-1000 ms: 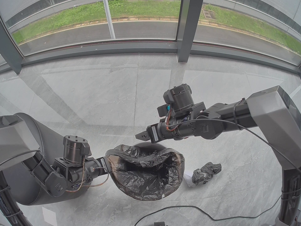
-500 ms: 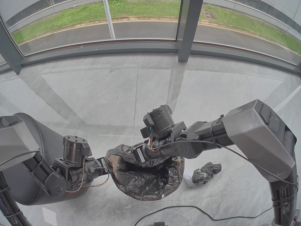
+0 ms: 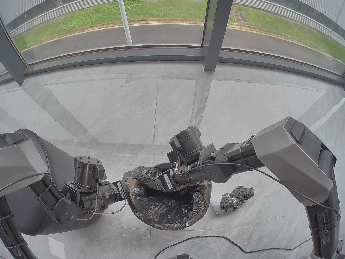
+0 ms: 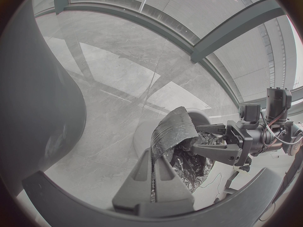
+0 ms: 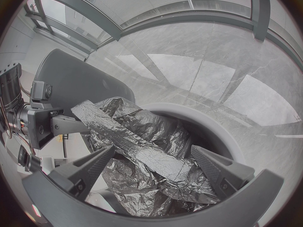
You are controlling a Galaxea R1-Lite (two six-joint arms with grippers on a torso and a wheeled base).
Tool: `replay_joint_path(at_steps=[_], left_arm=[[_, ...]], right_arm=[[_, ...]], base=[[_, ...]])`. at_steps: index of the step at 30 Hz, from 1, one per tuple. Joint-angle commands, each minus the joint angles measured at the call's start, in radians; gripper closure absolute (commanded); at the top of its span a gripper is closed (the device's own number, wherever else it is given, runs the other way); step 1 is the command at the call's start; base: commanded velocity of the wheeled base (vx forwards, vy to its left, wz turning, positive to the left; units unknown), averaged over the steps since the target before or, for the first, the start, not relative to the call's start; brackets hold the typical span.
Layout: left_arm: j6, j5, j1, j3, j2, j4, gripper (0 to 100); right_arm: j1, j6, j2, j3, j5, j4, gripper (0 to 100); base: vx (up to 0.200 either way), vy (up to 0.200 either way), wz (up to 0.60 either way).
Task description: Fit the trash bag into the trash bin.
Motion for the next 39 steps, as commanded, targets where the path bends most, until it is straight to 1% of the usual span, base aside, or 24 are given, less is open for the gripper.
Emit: replay_joint_path(at_steps=[1, 11, 14, 15, 16, 17, 19, 29, 39], left_arm=[[0.000, 0.000, 0.000, 0.000, 0.012, -0.002, 100], [-0.002, 0.000, 0.000, 0.000, 0.012, -0.002, 100], [-0.002, 0.000, 0.000, 0.001, 0.012, -0.002, 100], [-0.002, 0.000, 0.000, 0.001, 0.012, -0.002, 100], [-0.002, 0.000, 0.000, 0.001, 0.012, -0.002, 100], [-0.002, 0.000, 0.000, 0.001, 0.012, -0.002, 100], [-0.002, 0.000, -0.001, 0.001, 0.012, -0.002, 100], [-0.002, 0.000, -0.001, 0.001, 0.008, -0.002, 100], [-0.002, 0.000, -0.001, 0.000, 0.010, -0.004, 100]], right_arm=[[0.002, -0.007, -0.003, 0.011, 0.001, 0.001, 0], [0.008, -0.032, -0.009, 0.054, -0.004, -0.002, 0], [0.008, -0.055, -0.002, 0.049, -0.016, -0.002, 0], [0.003, -0.086, 0.003, 0.045, -0.036, -0.002, 0], [0.003, -0.086, 0.003, 0.045, -0.036, -0.002, 0], [-0.001, -0.144, 0.003, 0.036, -0.059, -0.002, 0], [-0.012, -0.193, 0.001, 0.019, -0.061, 0.000, 0], [-0.014, -0.242, 0.003, -0.032, -0.062, 0.007, 0], [-0.004, -0.242, 0.005, -0.018, -0.062, 0.007, 0]], base=[[0.000, 0.000, 0.00], [0.000, 0.000, 0.00], [0.000, 0.000, 0.00], [0.000, 0.000, 0.00], [0.000, 0.000, 0.00], [0.000, 0.000, 0.00], [0.000, 0.000, 0.00], [0.000, 0.000, 0.00], [0.000, 0.000, 0.00]])
